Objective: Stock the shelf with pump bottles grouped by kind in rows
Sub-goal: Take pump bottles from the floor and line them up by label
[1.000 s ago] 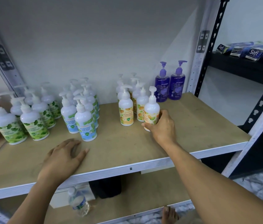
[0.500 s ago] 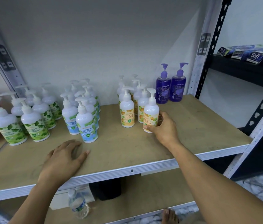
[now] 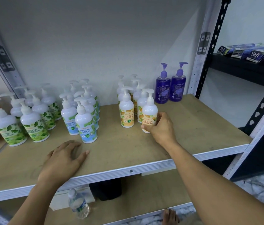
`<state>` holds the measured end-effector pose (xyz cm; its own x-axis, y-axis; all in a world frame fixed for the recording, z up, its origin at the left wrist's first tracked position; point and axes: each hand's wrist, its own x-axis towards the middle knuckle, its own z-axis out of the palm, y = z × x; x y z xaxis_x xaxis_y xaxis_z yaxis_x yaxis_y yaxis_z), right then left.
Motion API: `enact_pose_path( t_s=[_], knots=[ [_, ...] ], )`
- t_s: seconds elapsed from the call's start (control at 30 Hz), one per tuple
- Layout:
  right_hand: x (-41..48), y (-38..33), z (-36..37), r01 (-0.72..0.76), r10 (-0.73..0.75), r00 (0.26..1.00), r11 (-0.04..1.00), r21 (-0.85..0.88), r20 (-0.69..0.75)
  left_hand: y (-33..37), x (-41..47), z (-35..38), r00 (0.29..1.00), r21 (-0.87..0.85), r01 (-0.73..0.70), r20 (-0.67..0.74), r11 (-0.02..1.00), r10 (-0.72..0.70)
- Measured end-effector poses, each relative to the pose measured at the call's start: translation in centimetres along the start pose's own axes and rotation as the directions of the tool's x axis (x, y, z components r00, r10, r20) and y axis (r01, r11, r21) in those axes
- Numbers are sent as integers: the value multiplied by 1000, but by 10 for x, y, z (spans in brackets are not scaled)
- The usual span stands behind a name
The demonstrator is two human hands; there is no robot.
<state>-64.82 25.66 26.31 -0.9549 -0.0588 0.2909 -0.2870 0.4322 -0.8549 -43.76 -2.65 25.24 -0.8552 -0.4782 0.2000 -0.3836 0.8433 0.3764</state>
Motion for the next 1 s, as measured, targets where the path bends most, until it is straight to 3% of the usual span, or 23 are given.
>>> enact_pose_path(
  t_s=[0.4, 0.87, 1.0],
  knots=[
    [8, 7, -17, -69, 37, 983, 983, 172, 181, -1, 1, 0, 1000, 10, 0, 12, 1000, 0],
    [4, 6, -17, -55, 22, 981, 985, 166, 193, -2, 2, 2, 1000, 15, 7, 6, 1000, -7],
    [2, 3, -14, -29, 16, 989, 996, 84, 145, -2, 2, 2, 1000, 14, 5, 7, 1000, -5]
  ],
)
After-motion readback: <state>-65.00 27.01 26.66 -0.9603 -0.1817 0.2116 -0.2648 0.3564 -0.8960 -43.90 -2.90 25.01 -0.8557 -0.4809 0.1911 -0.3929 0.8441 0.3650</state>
